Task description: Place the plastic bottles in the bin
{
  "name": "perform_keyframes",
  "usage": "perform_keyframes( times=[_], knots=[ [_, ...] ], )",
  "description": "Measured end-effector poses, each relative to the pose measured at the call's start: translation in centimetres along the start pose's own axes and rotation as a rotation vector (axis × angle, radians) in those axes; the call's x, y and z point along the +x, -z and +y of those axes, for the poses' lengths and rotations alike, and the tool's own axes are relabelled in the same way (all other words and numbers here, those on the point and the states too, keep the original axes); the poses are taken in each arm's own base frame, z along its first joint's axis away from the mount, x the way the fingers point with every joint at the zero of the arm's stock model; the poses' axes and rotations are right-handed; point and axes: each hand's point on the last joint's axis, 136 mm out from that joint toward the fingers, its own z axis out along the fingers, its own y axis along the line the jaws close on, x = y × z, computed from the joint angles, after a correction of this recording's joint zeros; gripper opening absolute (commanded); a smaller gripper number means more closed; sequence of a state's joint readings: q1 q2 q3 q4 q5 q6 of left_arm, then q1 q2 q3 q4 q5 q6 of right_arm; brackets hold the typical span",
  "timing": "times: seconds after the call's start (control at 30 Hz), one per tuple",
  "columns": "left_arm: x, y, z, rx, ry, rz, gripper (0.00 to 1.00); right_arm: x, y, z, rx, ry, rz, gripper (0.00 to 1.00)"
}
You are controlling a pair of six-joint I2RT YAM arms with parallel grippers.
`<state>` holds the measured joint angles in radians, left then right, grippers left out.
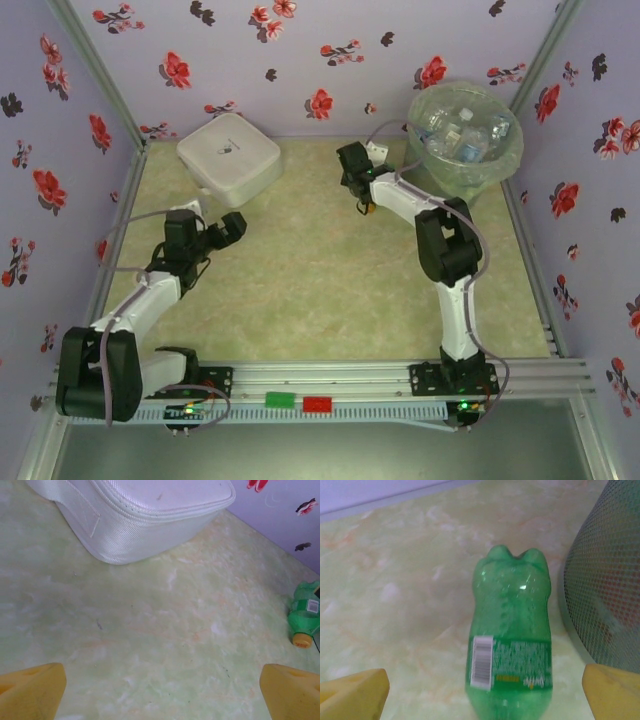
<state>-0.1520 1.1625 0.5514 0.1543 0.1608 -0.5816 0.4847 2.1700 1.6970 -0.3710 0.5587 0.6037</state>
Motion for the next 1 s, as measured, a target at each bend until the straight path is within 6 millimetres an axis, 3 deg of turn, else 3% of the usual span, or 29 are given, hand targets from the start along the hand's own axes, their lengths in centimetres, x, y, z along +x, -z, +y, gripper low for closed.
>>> perform_keyframes(
  times=[0.13,0.4,0.63,1.0],
  knots=[
    [-0.5,0.4,-0.2,0.005,-0.026,-0.02,1.0,-0.2,-2.3,-0.6,0.06,-0.016,-0.019,1.0],
    [-1.0,0.7,-0.4,0.011,-0.05,-0.036,1.0,0.4,-4.1,-0.7,0.108,-0.032,-0.043,1.0],
    [-1.1,0.8,-0.5,0.014,-0.054,-0.042,1.0,0.6,-4.5,-0.1,0.093,-0.096,-0.03,0.98],
    [-1.2,0.9,-0.6,0.016,-0.055,-0.045,1.0,2.6,-5.2,0.4,0.064,-0.2,0.042,0.94]
  ],
)
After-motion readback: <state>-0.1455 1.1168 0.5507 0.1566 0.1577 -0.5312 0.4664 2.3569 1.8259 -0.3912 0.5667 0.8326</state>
